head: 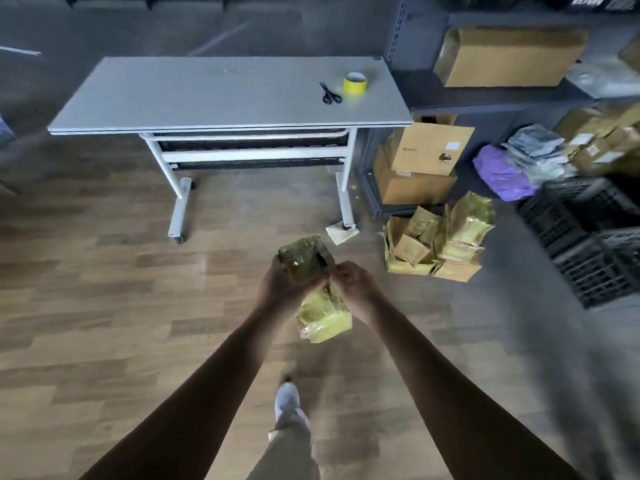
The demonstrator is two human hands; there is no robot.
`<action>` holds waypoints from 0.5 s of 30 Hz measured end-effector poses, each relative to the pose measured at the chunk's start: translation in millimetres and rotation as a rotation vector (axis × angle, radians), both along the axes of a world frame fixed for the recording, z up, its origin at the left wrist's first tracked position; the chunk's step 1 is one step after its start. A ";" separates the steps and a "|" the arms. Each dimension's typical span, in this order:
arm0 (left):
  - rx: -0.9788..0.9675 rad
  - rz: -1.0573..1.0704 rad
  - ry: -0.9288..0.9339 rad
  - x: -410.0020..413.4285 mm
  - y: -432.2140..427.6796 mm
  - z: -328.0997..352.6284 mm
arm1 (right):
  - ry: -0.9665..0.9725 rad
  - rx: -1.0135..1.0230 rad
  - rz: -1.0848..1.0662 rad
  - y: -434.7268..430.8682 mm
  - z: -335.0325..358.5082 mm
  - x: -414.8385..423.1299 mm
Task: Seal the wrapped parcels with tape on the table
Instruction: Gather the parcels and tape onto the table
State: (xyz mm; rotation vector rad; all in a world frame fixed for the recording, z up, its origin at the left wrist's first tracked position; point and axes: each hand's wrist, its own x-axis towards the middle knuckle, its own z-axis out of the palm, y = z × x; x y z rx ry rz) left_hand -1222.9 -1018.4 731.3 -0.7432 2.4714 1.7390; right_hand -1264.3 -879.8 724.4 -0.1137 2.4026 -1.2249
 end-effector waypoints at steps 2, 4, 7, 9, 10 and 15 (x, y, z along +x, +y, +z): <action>0.013 -0.001 -0.044 -38.1 -14.2 -1.1 | 0.025 0.030 -0.017 -15.8 -0.5 -37.3; 0.035 -0.002 -0.050 -73.9 -26.4 -1.3 | 0.046 0.041 -0.043 -28.9 -2.5 -70.7; 0.074 -0.019 -0.064 -120.5 -41.6 -4.0 | 0.051 0.069 -0.058 -43.0 -4.7 -113.2; 0.092 -0.041 -0.066 -149.4 -49.0 -6.9 | 0.053 0.075 -0.063 -49.4 -7.4 -137.7; 0.092 -0.045 -0.078 -164.3 -52.1 -10.6 | 0.053 0.081 -0.066 -52.1 -10.4 -149.8; 0.143 0.013 -0.252 -242.7 -58.7 -21.1 | 0.000 0.093 -0.090 -57.0 -30.9 -211.8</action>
